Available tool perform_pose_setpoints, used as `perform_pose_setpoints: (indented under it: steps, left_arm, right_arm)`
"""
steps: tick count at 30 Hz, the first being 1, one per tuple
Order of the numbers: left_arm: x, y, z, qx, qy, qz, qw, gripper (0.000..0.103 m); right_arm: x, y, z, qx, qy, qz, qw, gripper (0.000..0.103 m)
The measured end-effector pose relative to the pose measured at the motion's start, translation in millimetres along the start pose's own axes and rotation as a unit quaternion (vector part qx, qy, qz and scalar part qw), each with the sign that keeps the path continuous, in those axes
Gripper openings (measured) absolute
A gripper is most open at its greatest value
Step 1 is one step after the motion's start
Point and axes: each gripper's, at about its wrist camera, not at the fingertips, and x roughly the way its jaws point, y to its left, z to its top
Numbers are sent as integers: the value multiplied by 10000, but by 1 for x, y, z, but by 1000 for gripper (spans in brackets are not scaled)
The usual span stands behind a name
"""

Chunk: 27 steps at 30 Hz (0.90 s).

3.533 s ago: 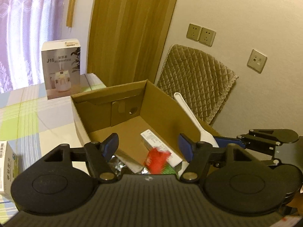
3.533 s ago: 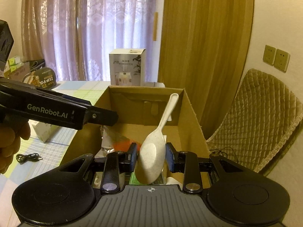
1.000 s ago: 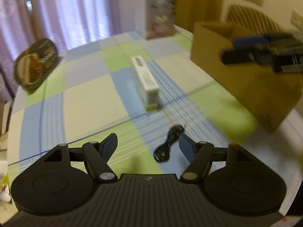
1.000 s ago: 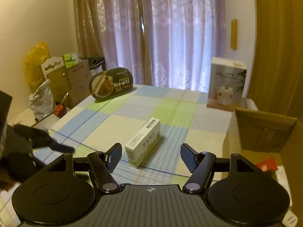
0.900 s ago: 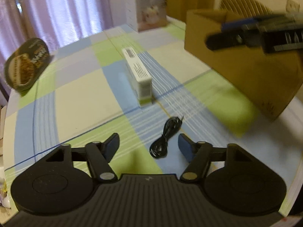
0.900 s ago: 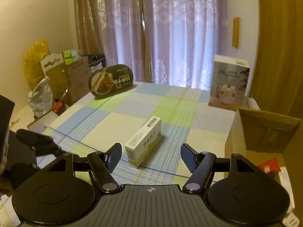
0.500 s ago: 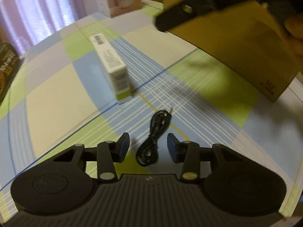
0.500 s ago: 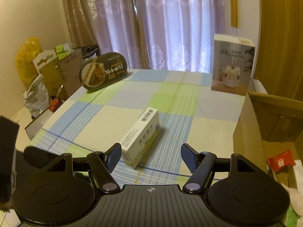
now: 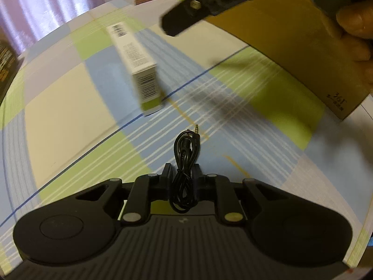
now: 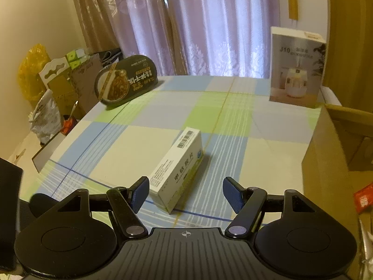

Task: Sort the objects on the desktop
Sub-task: 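Grasp the black cable with the left tool while the right tool grasps the white medicine box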

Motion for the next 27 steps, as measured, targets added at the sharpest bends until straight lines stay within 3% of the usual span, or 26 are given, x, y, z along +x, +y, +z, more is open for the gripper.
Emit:
perform_pose_setpoints:
  steps: [7,10,14,16,20,23,25,26,27]
  left_arm:
    - [-7,45,-12,-1044,-19,541,9931,13]
    - [-4,53,-16,-1312,-109,562,9897,14]
    - [-3,52,-14,-1284,-151,570,9900,15]
    - [-3,52,-14,-1297,-205,557,9898,22]
    - [-2,51,-14,-1304,-283,560,9895,22]
    - [-1,51,-14,-1300,-281,553,9896,22]
    - [-1,51,-14,-1270,-259,564,9900,22]
    - [-1,51,-14,-1264,-250,559,9901,19]
    - [-1,51,-13,-1258,-245,544,9903,13]
  right_arm:
    - [23,9,1,85,152,136,9998,67]
    - [38,14,3,152,228,254,9993,67]
    - [60,22,4,116,385,247,9989,67]
    - [69,24,4,127,454,204,9987,67]
    - [83,25,4,29,552,73,9984,66]
    - [87,23,5,9,644,-27,9979,42]
    - [87,23,5,-25,673,-73,9977,31]
    - [84,22,4,-72,686,-108,9976,21]
    - [83,23,5,-104,690,-89,9975,22]
